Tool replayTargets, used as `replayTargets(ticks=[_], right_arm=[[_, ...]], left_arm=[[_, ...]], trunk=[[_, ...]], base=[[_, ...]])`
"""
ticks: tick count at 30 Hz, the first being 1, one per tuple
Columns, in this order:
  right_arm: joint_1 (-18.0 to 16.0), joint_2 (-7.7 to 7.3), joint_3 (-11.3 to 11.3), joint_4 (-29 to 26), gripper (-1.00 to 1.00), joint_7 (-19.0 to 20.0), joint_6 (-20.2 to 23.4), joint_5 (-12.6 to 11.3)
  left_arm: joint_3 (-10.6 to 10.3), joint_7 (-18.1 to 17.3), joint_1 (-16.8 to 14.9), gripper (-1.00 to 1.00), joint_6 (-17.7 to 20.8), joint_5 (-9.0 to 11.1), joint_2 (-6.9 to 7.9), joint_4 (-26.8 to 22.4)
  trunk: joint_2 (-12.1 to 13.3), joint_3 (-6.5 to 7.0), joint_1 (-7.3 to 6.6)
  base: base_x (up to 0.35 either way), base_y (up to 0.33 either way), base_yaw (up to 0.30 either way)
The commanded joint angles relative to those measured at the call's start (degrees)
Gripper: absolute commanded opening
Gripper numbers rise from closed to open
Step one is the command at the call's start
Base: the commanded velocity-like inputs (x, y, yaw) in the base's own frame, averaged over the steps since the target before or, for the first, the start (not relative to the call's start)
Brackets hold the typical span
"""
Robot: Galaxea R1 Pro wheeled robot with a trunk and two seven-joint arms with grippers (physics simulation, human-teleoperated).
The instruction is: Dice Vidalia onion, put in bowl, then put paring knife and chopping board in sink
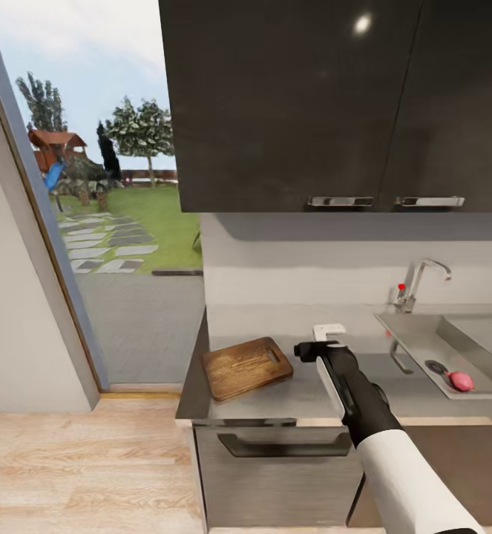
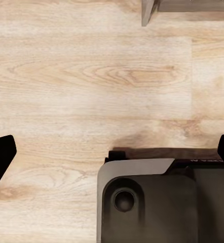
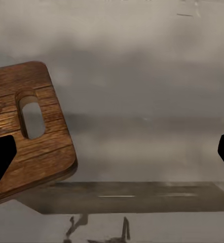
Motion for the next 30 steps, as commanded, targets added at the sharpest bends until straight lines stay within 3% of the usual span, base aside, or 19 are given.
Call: replayTargets(ticks=[1,8,10,14,30], right_arm=[[-0.1,0.00,0.1,-0.2,1.00,-0.3,0.3,0.0],[-0.1,-0.19,0.4,-0.6,1.00,0.0,0.2,0.0],[-0.1,-0.19,2.4,-0.6,1.00,0.1,0.3,0.0],[-0.1,-0.09,3.0,-0.5,1.00,0.1,0.3,0.0],[0.0,-0.36,3.3,2.3,1.00,0.2,0.2,0.0]], left_arm=[[0.1,0.0,0.0,1.00,0.0,0.1,0.00,-0.1],[0.0,0.0,0.0,1.00,0.0,0.1,0.07,-0.1],[0.1,0.0,0.0,1.00,0.0,0.1,0.08,-0.1],[0.2,0.0,0.0,1.00,0.0,0.1,0.13,-0.2],[0.1,0.0,0.0,1.00,0.0,0.1,0.17,-0.1]], trunk=[[-0.1,-0.12,0.04],[-0.1,-0.12,0.04],[-0.1,-0.12,0.04],[-0.1,-0.12,0.04],[-0.1,-1.04,0.04]], base=[[0.010,0.014,0.000],[0.147,0.004,0.000],[0.208,0.070,0.000],[0.084,0.029,0.000],[0.007,0.002,0.000]])
